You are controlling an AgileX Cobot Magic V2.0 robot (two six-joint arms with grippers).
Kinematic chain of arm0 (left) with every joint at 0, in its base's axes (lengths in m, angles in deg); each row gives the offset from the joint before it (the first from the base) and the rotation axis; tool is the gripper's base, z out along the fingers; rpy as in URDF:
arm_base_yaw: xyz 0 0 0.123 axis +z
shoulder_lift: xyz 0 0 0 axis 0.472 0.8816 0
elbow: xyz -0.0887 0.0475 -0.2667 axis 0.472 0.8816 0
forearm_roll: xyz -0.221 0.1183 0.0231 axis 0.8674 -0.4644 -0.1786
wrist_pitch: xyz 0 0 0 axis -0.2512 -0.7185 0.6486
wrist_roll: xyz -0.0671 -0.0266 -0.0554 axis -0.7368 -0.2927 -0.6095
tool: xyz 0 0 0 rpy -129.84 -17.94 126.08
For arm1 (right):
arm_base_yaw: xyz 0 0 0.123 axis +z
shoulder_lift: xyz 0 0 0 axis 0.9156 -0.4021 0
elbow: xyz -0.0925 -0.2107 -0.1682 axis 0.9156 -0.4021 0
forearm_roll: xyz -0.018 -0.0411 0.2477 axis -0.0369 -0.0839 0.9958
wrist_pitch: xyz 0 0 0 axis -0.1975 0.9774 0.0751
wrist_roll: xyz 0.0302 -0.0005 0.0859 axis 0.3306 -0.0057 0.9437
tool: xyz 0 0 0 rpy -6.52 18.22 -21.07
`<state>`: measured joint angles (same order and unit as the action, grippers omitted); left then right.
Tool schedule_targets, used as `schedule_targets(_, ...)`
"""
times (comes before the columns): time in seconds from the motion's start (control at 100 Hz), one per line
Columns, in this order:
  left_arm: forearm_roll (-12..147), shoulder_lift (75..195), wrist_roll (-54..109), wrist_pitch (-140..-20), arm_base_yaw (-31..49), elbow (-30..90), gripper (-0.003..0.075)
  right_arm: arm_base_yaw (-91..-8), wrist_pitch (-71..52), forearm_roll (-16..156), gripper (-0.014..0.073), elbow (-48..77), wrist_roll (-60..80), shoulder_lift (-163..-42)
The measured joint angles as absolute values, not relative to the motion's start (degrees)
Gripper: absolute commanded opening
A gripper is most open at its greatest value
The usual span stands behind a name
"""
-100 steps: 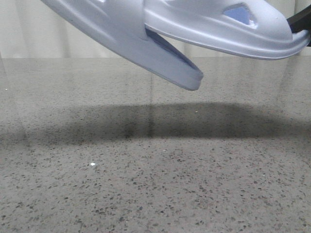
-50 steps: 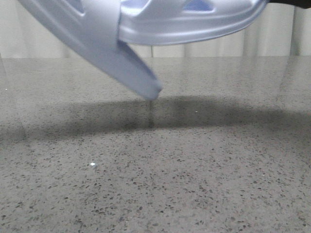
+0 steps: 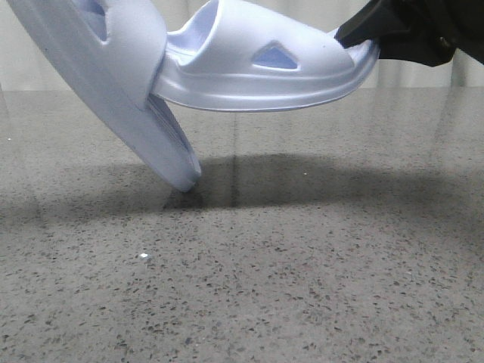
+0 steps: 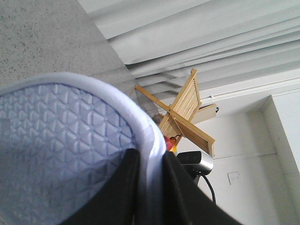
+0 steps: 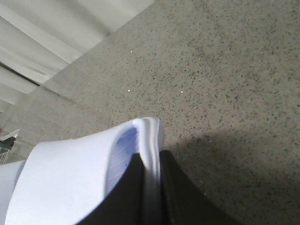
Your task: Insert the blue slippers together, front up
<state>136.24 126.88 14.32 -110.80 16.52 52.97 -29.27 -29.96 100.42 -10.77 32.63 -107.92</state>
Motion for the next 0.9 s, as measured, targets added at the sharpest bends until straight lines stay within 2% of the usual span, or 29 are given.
schedule_targets(0.05,136.2,126.9,14.3,-110.8,16.5,53.0,0.0026,-29.3,-30.0,100.4,-0.0025,-10.8,32.6,-107.9)
schedule_targets(0.12,136.2,126.9,14.3,-110.8,16.5,53.0,0.0026,-29.3,-30.0,100.4,0.0092,-10.8,32.6,-107.9)
schedule_targets(0.19,136.2,126.9,14.3,-110.8,16.5,53.0,0.0026,-29.2,-30.0,100.4,0.0258,-10.8,32.6,-107.8)
schedule_targets(0.26,136.2,126.9,14.3,-110.9,16.5,53.0,0.0026,-29.2,-30.0,100.4,0.0385,-10.8,32.6,-107.3)
schedule_targets(0.33,136.2,126.9,14.3,-110.9,16.5,53.0,0.0026,-29.2,-30.0,100.4,0.0449,-10.7,32.6,-106.4)
schedule_targets(0.75,137.5,126.9,15.6,-111.4,16.5,53.0,0.0026,-29.1,-35.9,99.7,0.0456,-10.2,32.2,-95.4)
schedule_targets(0.9,137.5,127.1,15.4,-114.9,16.1,53.1,0.0026,-31.0,-38.0,99.3,0.0456,-9.4,28.0,-89.4)
